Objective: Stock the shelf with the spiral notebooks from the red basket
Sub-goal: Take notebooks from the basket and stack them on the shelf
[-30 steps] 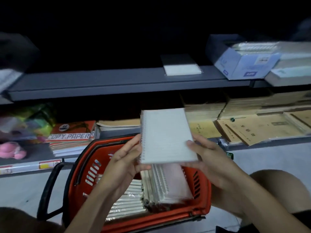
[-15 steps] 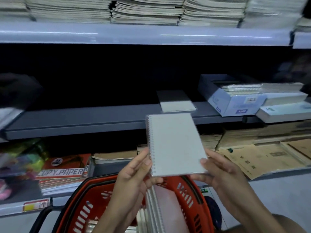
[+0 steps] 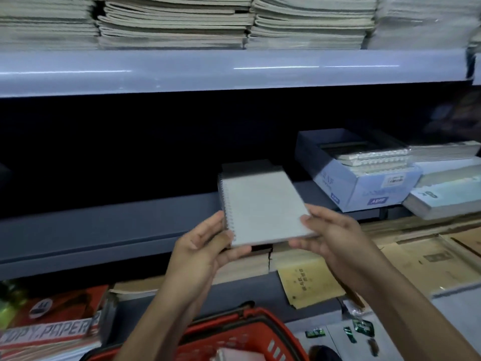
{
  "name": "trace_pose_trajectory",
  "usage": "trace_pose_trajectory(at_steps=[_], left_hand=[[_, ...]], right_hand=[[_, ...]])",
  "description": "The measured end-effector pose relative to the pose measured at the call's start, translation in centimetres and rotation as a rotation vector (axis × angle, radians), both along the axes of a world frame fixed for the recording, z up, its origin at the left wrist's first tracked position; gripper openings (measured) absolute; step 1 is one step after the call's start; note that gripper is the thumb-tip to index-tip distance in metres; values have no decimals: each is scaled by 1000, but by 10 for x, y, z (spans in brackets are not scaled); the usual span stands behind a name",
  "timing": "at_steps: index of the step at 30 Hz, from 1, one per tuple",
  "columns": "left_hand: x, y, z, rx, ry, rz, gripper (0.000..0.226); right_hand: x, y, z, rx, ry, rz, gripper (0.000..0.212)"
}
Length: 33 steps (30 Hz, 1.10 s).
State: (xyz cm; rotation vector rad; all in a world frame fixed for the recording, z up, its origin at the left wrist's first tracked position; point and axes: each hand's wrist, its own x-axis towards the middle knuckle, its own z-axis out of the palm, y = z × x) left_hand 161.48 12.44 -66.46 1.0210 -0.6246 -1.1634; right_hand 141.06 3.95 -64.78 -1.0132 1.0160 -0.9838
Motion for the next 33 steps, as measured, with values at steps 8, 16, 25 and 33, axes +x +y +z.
trace_pose_trajectory(at_steps=[8,16,25,33], left_hand=[[11,-70,4,135,-327,124,48],[15,-52,-19,274,-1077,320,58],[15,-95,-20,246,-1015,280,52],[14,-116,-22,206,-992,276,52]], right_hand=[[24,-77,-5,-20,228,-66,44],[14,-62,-38,-467,766,-90,37],[24,-83,-46,-595,775,-302,20],[27,-97,-43,-447,766,-359,18]])
